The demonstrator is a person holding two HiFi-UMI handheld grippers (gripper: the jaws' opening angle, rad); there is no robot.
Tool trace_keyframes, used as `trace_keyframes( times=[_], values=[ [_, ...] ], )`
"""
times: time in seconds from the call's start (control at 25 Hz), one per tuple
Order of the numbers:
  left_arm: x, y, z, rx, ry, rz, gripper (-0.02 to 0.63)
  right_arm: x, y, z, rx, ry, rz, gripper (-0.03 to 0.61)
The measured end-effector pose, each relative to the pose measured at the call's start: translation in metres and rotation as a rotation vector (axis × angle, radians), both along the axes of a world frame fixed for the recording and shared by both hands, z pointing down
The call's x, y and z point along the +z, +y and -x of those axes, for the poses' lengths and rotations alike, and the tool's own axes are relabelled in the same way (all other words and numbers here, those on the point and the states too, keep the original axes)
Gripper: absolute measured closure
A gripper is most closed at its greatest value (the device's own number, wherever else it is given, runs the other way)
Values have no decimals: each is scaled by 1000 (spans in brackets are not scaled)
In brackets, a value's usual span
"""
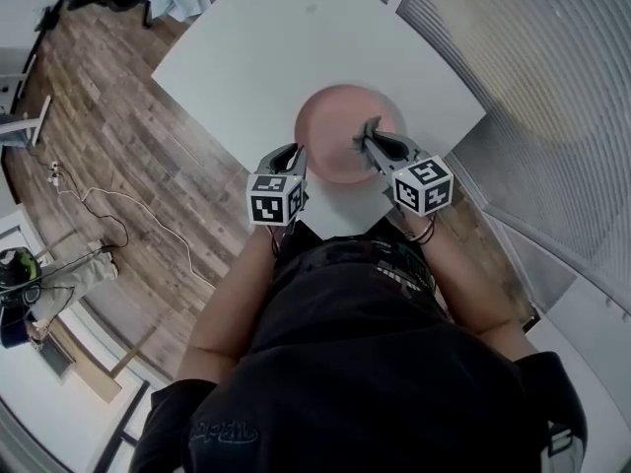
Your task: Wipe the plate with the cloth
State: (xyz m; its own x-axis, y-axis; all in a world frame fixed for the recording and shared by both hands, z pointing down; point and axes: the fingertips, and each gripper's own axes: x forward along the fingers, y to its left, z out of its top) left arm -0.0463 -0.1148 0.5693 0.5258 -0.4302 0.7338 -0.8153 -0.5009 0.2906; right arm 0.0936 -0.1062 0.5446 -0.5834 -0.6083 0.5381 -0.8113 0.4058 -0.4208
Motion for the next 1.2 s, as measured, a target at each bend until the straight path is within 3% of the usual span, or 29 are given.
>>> trace_keyframes(
  times=[0.4,0.56,1.2],
  values=[
    [46,-2,11,-102,-39,86,505,45,-17,-9,-76,108,98,535],
    [61,-6,19,-144,-46,130,503,59,-26,-12,-80,199,136,535],
    [96,-13,19,-167,-79,211,507,109,-49,-4,-126,394,238,535]
  ],
)
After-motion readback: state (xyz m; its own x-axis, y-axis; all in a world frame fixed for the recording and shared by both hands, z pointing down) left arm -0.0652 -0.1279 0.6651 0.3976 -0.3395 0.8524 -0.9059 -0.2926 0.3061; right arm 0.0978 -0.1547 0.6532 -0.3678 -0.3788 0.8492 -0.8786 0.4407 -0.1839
